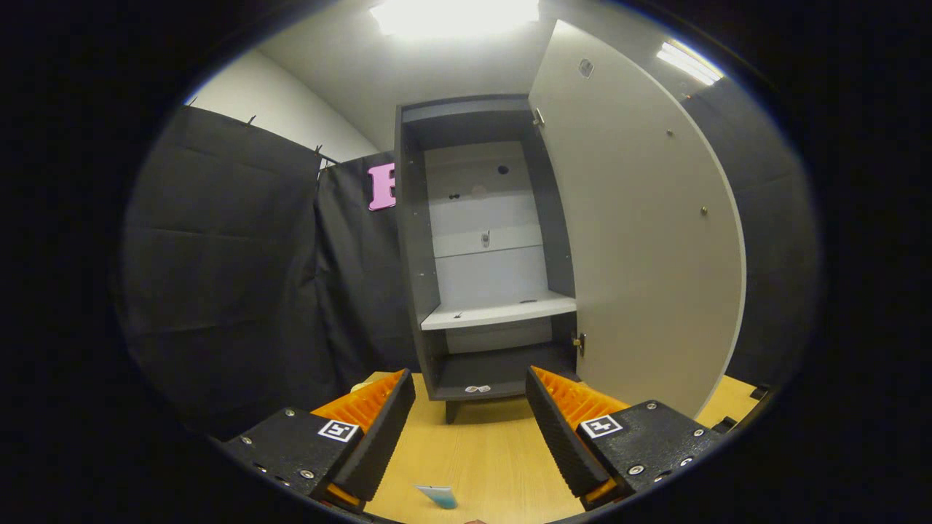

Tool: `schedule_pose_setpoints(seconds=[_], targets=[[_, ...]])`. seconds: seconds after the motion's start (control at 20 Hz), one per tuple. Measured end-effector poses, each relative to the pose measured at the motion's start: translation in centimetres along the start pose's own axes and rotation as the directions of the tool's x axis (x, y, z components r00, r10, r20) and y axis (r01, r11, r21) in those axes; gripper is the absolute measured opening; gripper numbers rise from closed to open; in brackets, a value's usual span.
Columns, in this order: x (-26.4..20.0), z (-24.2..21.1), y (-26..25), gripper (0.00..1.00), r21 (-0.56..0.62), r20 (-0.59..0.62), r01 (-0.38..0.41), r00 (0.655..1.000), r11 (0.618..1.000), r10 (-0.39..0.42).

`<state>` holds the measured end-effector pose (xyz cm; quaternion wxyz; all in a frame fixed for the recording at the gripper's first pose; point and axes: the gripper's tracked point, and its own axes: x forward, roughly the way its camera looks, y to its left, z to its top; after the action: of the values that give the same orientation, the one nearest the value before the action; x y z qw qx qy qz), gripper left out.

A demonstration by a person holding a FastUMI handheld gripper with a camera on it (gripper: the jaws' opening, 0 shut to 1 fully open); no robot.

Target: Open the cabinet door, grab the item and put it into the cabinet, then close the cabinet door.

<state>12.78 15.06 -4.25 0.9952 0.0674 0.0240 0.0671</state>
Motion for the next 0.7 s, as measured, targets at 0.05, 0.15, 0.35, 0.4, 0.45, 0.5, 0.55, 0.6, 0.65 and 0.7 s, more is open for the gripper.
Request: schedule_pose_setpoints(seconds=[0.05, 0.15, 0.35, 0.4, 0.45, 0.5, 0.55, 0.6, 0.65, 0.7], targets=[[0.2, -1.3, 0.5, 0.94, 0.004, -0.02, -0.008, 1.0, 1.0, 0.008], [0.5, -4.0, 1.6, 0.95, 0.009, -0.064, -0.03, 0.998, 1.0, 0.03], [0.9, -8.8, 3.2, 0.95, 0.006, -0.145, -0.052, 0.988, 0.999, 0.053], [1.0, -9.7, 3.5, 0.95, 0.007, -0.165, -0.058, 0.985, 0.998, 0.059], [1.1, -10.6, 3.8, 0.95, 0.008, -0.182, -0.063, 0.981, 0.998, 0.063], [1.1, -11.6, 4.1, 0.95, 0.005, -0.2, -0.067, 0.978, 0.998, 0.066], [1.1, -12.5, 4.4, 0.95, 0.0, -0.219, -0.069, 0.973, 0.998, 0.067], [1.2, -13.6, 4.6, 0.95, -0.004, -0.241, -0.07, 0.968, 0.998, 0.067], [1.2, -14.5, 4.8, 0.95, -0.006, -0.26, -0.073, 0.963, 0.997, 0.069], [1.1, -15.5, 4.9, 0.95, -0.009, -0.281, -0.073, 0.957, 0.997, 0.067]])
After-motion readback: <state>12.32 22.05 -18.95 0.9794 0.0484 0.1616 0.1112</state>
